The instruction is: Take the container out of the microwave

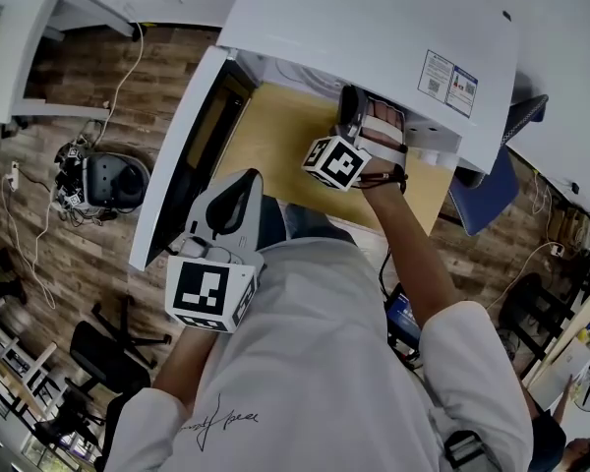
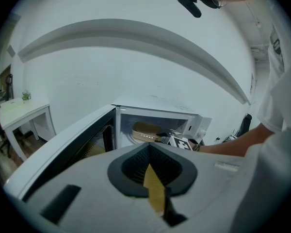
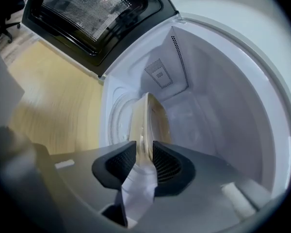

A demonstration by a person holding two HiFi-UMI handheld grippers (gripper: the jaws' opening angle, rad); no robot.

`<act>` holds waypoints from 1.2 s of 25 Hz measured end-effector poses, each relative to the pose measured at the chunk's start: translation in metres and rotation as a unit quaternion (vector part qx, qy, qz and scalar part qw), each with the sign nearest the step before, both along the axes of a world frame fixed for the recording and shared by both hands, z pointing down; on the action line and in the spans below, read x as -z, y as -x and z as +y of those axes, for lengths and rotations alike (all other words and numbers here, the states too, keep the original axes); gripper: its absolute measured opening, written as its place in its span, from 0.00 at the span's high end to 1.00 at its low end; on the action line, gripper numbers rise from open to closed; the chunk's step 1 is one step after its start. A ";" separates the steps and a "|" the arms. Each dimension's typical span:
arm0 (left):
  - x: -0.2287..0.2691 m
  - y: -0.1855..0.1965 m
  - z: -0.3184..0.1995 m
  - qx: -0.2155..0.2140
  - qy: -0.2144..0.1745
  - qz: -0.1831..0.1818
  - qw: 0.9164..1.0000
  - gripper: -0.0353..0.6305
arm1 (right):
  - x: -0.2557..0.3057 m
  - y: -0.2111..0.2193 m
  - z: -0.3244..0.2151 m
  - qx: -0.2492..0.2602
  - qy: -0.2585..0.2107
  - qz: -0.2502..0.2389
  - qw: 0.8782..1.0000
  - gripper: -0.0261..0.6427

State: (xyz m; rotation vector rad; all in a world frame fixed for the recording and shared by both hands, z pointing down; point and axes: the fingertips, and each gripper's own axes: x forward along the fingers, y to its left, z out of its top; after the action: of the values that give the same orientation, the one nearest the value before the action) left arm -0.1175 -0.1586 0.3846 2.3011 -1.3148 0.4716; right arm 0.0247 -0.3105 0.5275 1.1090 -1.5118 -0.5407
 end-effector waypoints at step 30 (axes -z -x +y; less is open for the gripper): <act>0.002 -0.006 0.008 -0.008 -0.007 0.006 1.000 0.96 | 0.018 0.006 0.024 0.006 -0.003 -0.042 0.999 0.87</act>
State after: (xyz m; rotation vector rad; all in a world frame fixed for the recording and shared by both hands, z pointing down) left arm -0.1117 -0.1505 0.3821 2.3236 -1.2997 0.4537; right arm 0.0186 -0.2867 0.5098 1.1396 -1.5909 -0.5142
